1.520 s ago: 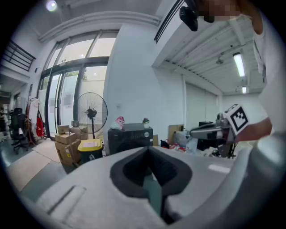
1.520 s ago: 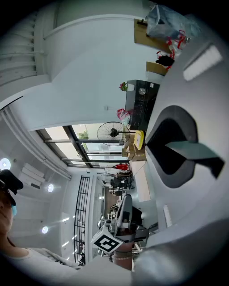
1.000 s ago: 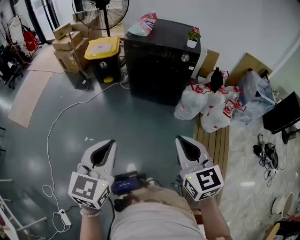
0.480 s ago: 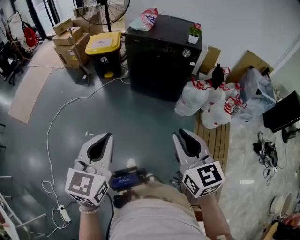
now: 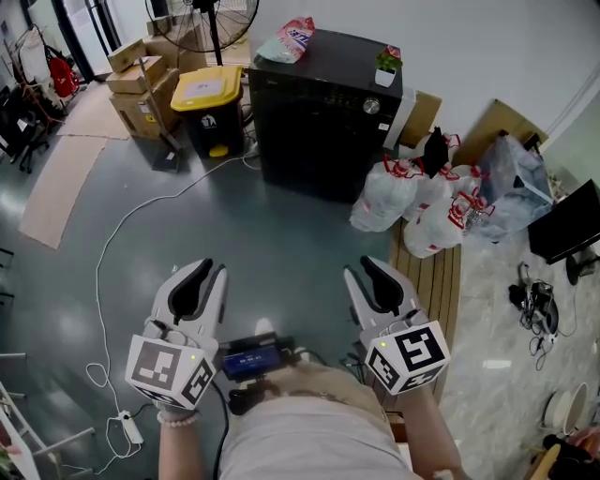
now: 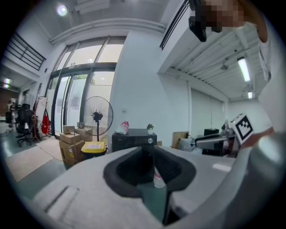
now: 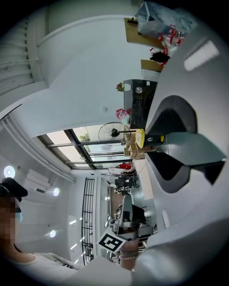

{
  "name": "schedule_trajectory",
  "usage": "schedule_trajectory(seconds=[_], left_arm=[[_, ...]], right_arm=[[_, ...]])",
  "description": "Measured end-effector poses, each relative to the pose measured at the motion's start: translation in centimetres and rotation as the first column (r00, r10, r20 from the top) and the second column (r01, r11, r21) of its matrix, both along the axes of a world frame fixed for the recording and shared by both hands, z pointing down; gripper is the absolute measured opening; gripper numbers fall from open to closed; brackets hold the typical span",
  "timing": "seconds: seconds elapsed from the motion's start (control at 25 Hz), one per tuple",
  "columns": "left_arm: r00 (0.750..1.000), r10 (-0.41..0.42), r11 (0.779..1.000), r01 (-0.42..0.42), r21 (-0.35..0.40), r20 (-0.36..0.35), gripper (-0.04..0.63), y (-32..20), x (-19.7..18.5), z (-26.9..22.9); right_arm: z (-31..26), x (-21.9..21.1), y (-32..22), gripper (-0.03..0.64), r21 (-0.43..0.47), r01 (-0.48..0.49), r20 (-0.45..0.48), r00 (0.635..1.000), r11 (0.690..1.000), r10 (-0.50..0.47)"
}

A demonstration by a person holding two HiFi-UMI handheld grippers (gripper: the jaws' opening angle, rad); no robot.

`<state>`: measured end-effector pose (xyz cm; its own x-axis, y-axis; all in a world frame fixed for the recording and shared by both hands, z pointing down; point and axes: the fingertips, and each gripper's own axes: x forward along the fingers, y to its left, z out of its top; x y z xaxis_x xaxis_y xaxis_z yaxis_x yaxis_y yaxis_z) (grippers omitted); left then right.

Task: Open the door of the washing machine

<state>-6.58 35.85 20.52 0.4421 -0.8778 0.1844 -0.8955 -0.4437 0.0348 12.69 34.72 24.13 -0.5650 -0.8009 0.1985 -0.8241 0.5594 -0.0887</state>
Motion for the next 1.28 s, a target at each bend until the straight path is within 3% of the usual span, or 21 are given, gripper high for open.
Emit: schedule_trajectory(seconds=[0.68,1.04,1.28], left_arm=[[1.000,-0.008,0.999,0.006,0.049,0.029,0.086,-1.4,1.6,-1.3],[0.999,0.035,0.998,-0.037,0.059,0.039,0.094,-5.8,2.3,-1.5],[0.998,0.045,0.997,-0.048,0.054,0.050,0.103,-9.9,1.2,-1.8]], right_arm=[[0.1,2.7,-0.7,0.103,0.030,-0.021,-0.001,1.000,0.999,0.021],[-0.1,3.3,-4.4,0.103,0.051,-0.069,0.008,0.998,0.996,0.068],[0.4,3.0,-8.3,0.103,0.012,-0.102,0.009,0.995,0.995,0.102]])
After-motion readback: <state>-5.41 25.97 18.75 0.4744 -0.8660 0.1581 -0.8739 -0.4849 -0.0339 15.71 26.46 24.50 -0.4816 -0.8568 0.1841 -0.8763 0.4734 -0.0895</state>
